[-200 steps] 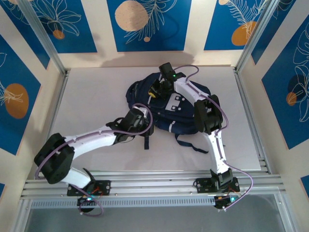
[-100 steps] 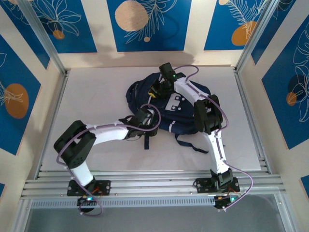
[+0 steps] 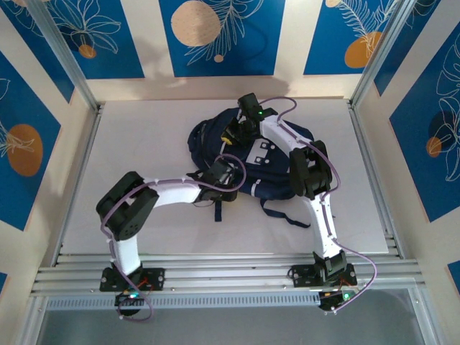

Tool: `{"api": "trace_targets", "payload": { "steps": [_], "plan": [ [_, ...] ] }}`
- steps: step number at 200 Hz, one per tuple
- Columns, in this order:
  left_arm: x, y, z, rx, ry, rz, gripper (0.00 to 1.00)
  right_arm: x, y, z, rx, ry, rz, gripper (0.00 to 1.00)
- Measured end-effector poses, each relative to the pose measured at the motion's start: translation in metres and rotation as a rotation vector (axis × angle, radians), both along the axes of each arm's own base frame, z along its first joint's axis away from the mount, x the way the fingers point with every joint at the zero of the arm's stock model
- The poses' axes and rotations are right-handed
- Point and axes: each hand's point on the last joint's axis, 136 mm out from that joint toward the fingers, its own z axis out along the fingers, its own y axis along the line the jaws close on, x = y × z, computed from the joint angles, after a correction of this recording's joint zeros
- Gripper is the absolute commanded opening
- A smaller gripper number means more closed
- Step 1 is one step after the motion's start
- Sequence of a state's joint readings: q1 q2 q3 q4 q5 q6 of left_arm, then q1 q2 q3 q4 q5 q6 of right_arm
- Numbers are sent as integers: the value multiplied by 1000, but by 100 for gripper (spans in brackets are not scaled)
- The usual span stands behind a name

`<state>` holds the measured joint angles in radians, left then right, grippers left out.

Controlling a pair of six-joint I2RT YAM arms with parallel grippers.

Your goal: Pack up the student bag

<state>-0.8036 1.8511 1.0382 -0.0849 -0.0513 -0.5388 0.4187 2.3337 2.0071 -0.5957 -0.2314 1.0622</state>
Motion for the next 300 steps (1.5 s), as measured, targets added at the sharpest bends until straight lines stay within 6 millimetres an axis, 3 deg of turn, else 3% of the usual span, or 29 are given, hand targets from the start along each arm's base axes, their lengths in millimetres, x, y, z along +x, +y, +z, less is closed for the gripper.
{"api": "trace_targets", "payload": {
  "steps": [30,63,88,141,195,222,234,263,300],
  "plan": [
    [6,2,1,39,-13,19,41,2,1,-1,12,-7,2,0],
    [11,8,2,87,-41,35,18,2,1,-1,22,-14,5,0],
    [12,11,2,103,-52,33,10,2,1,0,29,-19,7,0],
    [8,16,4,103,-59,28,6,1,0,1,40,-29,12,0],
    [0,20,32,76,-114,-29,2,-3,-3,2,25,-41,42,0],
    [-4,19,33,69,-113,-65,0,-6,-4,1,11,-57,73,0],
    [-8,18,32,59,-103,-86,0,-9,-5,1,3,-68,92,11],
    [-18,13,35,17,-91,-135,0,-20,-9,7,-27,-111,162,48],
    [-34,11,41,-37,-69,-187,0,-46,-38,25,-181,-145,186,65]
  ]
}}
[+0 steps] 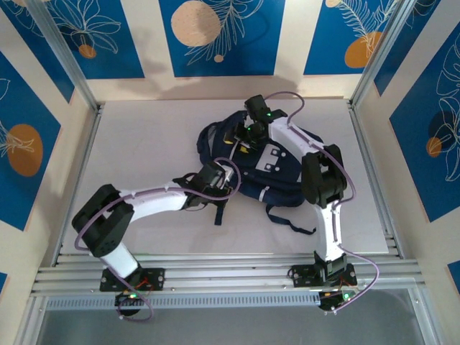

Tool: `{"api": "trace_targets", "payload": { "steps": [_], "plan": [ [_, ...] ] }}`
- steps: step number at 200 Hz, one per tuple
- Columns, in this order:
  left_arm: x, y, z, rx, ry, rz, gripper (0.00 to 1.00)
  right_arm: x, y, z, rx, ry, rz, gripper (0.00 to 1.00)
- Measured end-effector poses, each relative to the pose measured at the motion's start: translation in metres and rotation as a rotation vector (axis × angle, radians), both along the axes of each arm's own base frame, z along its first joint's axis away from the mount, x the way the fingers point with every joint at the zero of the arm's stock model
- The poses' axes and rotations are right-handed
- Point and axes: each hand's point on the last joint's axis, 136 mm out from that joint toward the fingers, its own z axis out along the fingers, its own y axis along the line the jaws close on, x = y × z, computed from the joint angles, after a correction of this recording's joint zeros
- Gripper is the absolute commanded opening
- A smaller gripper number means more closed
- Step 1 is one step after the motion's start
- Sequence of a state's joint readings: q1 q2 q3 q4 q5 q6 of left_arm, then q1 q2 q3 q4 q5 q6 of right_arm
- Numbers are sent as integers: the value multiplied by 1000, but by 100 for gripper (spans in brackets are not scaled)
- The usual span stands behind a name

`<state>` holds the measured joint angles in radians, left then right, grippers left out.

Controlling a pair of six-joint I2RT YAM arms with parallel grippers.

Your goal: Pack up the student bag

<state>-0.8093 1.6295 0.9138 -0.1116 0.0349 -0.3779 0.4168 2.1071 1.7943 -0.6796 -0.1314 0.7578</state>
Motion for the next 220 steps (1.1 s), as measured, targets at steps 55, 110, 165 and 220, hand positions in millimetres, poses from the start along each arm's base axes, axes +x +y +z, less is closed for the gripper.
{"api": "trace_targets", "payload": {
  "steps": [55,110,165,220],
  "plan": [
    [-11,-6,3,-34,28,-62,0,-53,-57,12,-171,20,-52,58],
    [-15,-14,7,-79,41,-88,0,-86,-73,44,-88,2,-99,57],
    [-15,-15,7,-89,46,-82,0,-144,-86,69,32,-11,-228,47],
    [-14,-16,9,-102,49,-73,0,-213,-85,33,72,62,-239,47]
  ]
}}
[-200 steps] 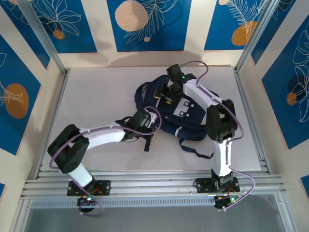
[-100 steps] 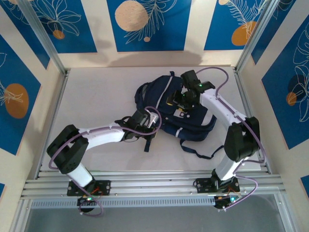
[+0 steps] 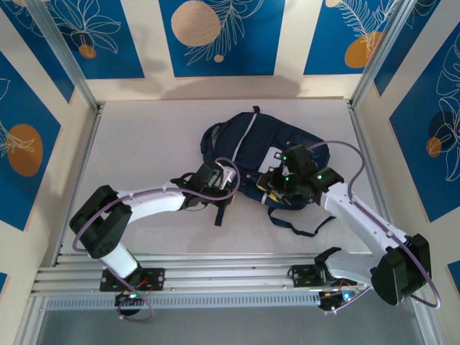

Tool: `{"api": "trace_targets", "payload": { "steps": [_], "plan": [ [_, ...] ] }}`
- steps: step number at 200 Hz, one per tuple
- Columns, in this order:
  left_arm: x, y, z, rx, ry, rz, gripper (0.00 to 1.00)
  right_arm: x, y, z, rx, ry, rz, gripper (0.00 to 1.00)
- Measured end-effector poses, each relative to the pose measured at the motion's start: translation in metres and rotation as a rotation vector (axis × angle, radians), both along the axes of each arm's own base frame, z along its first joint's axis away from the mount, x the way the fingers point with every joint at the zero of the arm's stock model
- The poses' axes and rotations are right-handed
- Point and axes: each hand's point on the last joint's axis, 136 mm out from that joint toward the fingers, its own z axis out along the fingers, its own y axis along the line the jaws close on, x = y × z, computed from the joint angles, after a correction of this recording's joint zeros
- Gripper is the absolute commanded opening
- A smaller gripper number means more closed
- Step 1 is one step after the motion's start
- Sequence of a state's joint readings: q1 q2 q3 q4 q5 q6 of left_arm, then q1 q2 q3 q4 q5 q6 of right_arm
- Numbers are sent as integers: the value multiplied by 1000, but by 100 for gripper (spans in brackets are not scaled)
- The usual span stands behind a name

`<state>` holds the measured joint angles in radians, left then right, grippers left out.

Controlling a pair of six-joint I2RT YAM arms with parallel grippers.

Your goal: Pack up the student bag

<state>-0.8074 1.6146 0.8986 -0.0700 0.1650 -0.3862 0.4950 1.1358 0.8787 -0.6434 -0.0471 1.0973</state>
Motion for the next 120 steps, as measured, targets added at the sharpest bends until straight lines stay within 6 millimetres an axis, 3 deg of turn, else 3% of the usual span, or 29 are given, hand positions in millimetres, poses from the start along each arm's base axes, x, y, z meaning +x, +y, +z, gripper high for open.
{"api": "trace_targets", "payload": {
  "steps": [31,34,40,50,95,120],
  "plan": [
    [0,1,1,0,2,0,0,-17,-6,-19,-9,34,-38,65],
    [0,1,1,-1,2,0,0,-18,-6,-20,-8,38,-47,76],
    [0,1,1,-1,2,0,0,-21,-6,-23,-8,48,-64,87],
    [0,2,2,-1,2,1,0,-23,-6,-28,-16,53,-82,92],
    [-1,3,1,7,9,2,0,-4,-9,-42,3,29,-259,84],
    [-1,3,1,6,9,2,0,8,-15,-51,-4,46,-381,66]
  ]
}}
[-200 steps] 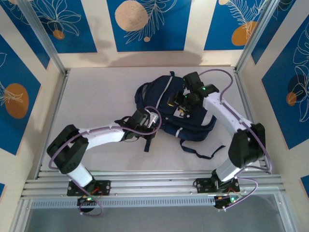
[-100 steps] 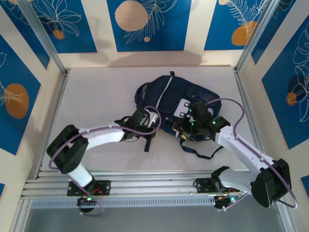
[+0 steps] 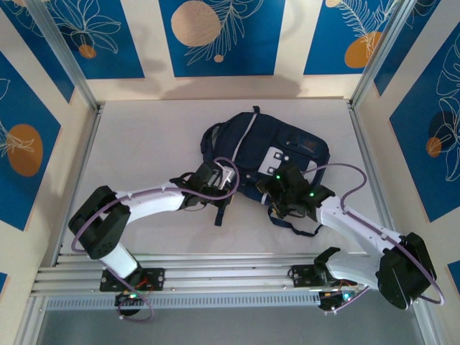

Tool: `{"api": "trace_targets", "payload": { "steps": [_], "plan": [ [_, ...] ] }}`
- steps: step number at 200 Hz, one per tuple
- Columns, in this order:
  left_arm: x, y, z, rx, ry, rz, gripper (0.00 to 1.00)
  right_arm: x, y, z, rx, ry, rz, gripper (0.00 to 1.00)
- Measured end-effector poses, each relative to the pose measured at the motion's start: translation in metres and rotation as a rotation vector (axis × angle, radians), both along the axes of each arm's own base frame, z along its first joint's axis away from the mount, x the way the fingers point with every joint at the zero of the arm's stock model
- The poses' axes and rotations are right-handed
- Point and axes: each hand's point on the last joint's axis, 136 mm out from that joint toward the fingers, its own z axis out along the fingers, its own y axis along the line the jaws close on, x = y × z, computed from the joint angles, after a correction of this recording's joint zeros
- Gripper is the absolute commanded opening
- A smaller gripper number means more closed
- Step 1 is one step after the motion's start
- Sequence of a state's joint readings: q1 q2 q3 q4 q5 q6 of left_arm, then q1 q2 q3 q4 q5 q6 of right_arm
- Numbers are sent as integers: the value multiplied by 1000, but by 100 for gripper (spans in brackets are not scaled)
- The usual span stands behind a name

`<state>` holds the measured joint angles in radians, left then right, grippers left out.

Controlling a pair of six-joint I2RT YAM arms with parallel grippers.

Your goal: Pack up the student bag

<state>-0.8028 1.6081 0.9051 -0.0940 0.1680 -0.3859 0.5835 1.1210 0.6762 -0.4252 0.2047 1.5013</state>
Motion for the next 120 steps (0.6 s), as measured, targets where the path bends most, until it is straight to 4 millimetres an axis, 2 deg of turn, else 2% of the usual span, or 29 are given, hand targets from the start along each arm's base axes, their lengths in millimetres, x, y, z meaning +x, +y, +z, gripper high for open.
{"api": "trace_targets", "payload": {
  "steps": [33,51,62,120],
  "plan": [
    [4,-4,1,1,-1,1,0,4,-9,-15,-27,49,-109,28],
    [7,-6,0,7,-2,4,0,4,-13,-21,-47,68,-139,9],
    [9,-6,-1,14,-1,7,0,4,-15,-22,-57,70,-146,2],
    [16,-6,-11,52,2,24,0,1,-20,-14,-51,39,-160,0]
  ]
}}
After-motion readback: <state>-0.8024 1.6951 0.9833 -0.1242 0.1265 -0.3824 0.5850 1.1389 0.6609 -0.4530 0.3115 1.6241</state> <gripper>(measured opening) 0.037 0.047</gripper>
